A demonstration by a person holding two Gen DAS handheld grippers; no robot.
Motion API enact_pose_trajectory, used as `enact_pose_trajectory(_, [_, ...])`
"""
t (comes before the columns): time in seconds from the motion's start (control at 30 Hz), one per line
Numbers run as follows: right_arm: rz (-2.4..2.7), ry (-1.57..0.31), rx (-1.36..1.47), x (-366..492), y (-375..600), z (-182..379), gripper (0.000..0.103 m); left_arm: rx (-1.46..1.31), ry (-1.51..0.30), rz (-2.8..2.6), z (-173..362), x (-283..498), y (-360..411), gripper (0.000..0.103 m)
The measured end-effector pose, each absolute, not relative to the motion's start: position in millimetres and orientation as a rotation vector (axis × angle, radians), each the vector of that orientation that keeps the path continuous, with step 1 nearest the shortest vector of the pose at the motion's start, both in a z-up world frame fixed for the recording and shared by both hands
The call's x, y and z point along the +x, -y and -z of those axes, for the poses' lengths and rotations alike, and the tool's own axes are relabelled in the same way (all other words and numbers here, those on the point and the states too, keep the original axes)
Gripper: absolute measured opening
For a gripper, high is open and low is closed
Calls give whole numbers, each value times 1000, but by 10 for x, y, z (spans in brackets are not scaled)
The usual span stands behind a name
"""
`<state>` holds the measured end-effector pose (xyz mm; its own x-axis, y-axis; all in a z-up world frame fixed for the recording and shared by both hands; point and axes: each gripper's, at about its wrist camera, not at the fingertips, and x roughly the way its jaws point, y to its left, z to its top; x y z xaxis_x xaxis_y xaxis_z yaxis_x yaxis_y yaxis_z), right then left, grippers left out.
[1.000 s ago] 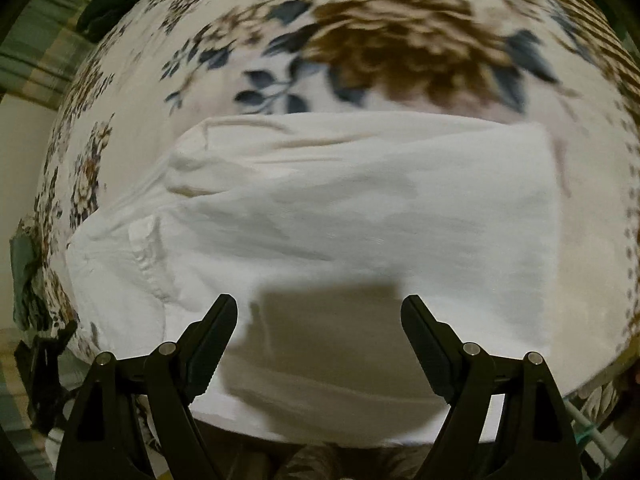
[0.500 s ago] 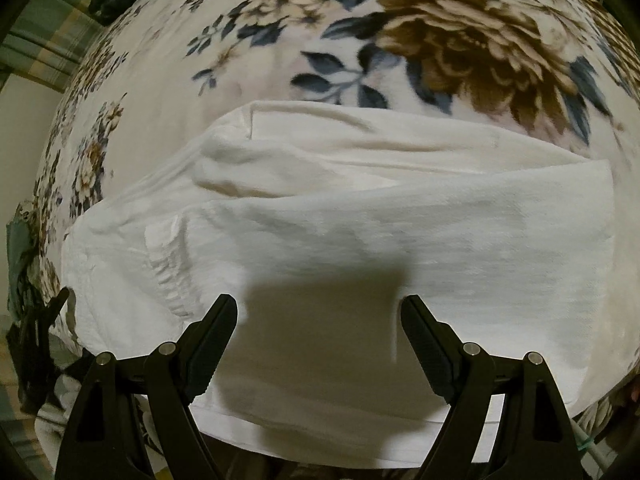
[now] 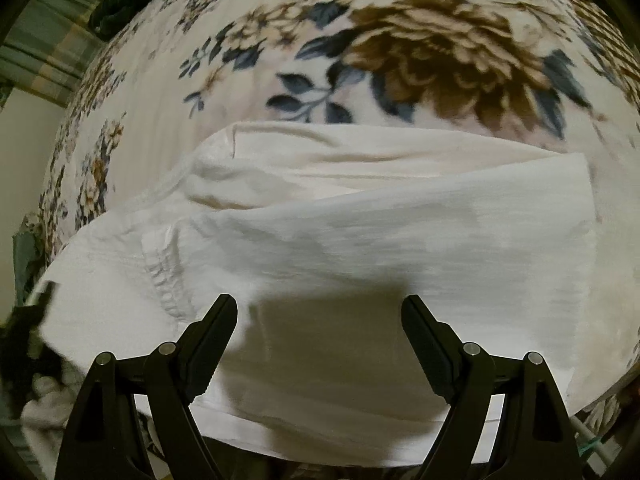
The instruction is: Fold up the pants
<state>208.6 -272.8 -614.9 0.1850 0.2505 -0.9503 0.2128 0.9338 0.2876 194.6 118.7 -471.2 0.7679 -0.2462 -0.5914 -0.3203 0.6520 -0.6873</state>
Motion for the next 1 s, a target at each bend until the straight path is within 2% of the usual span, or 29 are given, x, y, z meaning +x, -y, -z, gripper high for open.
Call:
enact_pose_trajectory(0.13, [-18,-1387,449,1995,2965,6062,86,-713,-732,95,4164,2014,-470,7])
enact_pose_trajectory(0.27, [2,-1363,450,1872,3307,5888,86,-572,-787,228,3967,1976,406,7])
enact_pose_trajectory(0.5, [97,-1330,470,1537,4185,5622,86,-401,-929,400,4259,1984,1834,7])
enact_pose_trajectory(0.63, [173,-1326,495,1349,4631,5622,86,-344,-985,427,4510,2082,2286,7])
enact_pose_trajectory(0.8, [242,-1320,559,1105,5031,5656,86,-420,-956,370,4394,2225,2068,7])
enact_pose_trajectory(1.0, [224,-1314,585,1064,5094,5652,86,-455,-836,196,3949,2263,589,7])
